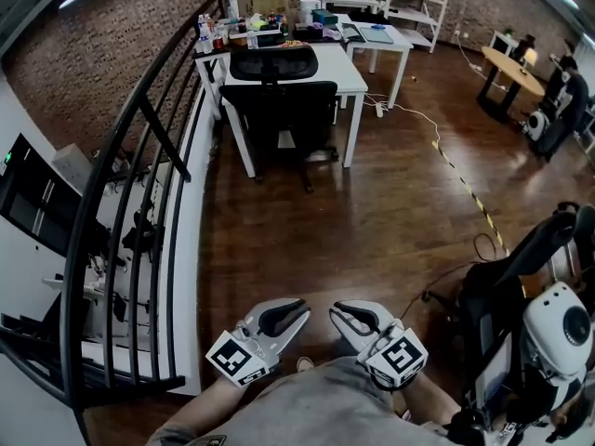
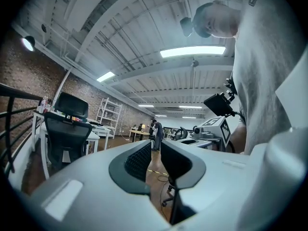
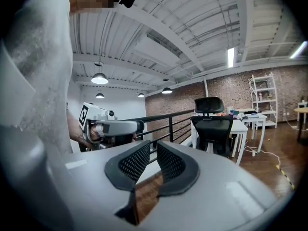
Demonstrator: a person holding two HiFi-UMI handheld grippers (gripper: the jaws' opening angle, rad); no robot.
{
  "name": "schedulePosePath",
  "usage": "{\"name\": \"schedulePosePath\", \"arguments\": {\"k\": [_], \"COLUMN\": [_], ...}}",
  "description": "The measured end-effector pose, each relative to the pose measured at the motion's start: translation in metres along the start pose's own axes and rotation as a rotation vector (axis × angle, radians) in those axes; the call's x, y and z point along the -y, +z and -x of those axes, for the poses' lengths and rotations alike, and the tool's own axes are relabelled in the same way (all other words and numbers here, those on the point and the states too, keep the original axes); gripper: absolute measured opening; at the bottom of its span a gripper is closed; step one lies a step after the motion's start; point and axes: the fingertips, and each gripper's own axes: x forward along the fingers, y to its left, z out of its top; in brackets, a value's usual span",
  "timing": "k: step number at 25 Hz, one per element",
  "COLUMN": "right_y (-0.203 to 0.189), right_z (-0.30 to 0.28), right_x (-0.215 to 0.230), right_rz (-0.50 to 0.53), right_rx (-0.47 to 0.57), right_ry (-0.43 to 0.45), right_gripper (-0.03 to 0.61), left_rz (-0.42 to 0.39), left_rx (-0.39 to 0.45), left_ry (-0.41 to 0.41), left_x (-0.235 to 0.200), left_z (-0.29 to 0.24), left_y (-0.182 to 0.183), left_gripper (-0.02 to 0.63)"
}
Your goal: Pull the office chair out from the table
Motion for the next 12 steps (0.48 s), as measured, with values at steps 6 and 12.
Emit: {"name": "schedulePosePath", "arguments": {"k": [6, 12], "right_y": [0.021, 0.042], "right_z": [-0.028, -0.063], "right_x": [0.038, 0.092], "right_rz": [0.032, 0.047], "right_rx": [0.040, 0.080], "right_ry": [-0.013, 0.030], "right_gripper": [0.110, 0.114], "left_rz": [-0.038, -0.071], "left_rx": [0.036, 0.034], "left_ry": [0.017, 0.067], "left_x": [-0.043, -0.097], "left_z": [-0.021, -0.060], "left_y": [0.018, 0.033], "left_gripper": [0.112, 0.144]}}
